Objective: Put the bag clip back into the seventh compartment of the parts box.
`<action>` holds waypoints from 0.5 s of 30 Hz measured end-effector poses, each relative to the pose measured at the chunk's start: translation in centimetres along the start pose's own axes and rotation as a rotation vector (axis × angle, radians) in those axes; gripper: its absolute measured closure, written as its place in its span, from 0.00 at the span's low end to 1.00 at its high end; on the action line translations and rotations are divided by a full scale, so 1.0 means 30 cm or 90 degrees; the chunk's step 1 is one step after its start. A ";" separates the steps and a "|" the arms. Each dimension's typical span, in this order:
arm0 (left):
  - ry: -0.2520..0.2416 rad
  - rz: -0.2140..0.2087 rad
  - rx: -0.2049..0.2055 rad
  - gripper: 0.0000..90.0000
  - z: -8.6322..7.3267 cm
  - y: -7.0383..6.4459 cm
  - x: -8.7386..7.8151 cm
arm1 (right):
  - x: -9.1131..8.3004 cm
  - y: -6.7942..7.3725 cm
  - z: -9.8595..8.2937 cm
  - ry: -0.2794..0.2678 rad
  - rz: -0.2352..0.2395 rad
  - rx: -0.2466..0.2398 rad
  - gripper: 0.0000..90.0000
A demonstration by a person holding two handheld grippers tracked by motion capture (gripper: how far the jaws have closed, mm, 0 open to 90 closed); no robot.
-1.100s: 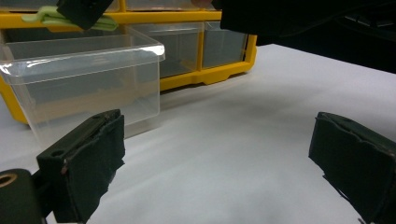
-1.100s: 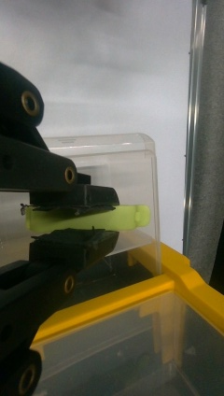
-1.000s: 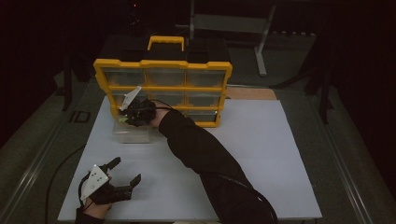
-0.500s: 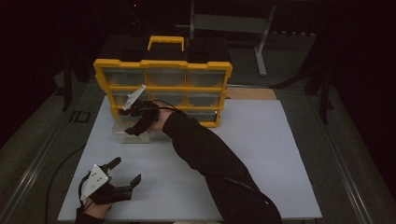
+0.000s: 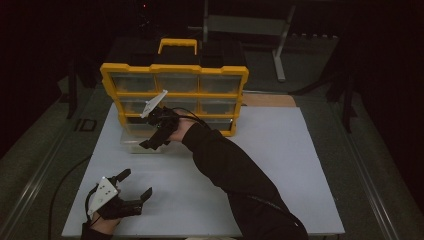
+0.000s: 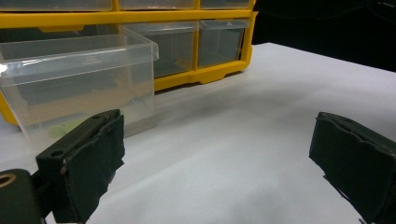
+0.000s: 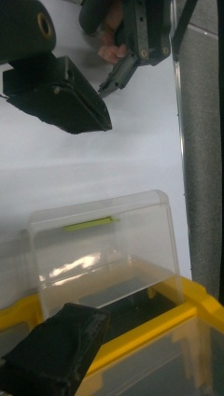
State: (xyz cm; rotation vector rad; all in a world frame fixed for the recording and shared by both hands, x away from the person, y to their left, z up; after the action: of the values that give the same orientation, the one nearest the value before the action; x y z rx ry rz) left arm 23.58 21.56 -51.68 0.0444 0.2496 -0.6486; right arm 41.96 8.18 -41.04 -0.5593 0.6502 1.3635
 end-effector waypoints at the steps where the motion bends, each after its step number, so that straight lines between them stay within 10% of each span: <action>1: 0.000 -0.001 0.000 0.04 0.000 -0.001 0.000 | -0.005 0.000 -0.005 -0.003 -0.004 0.002 0.10; 15: 0.002 0.001 0.009 0.04 0.000 -0.005 0.002 | -0.098 -0.002 -0.093 -0.031 -0.033 0.006 0.10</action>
State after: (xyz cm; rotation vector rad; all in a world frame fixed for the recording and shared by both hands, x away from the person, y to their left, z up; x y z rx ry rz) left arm 23.53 21.40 -51.70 0.0590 0.2484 -0.6493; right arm 41.50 4.15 -40.93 -0.5305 0.5981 1.3206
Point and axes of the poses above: each handheld gripper's, and its own axes: x roughly forward along the jaws, z roughly out of its top, y roughly to its left, the point moved 3 cm from there along x, roughly forward along the jaws
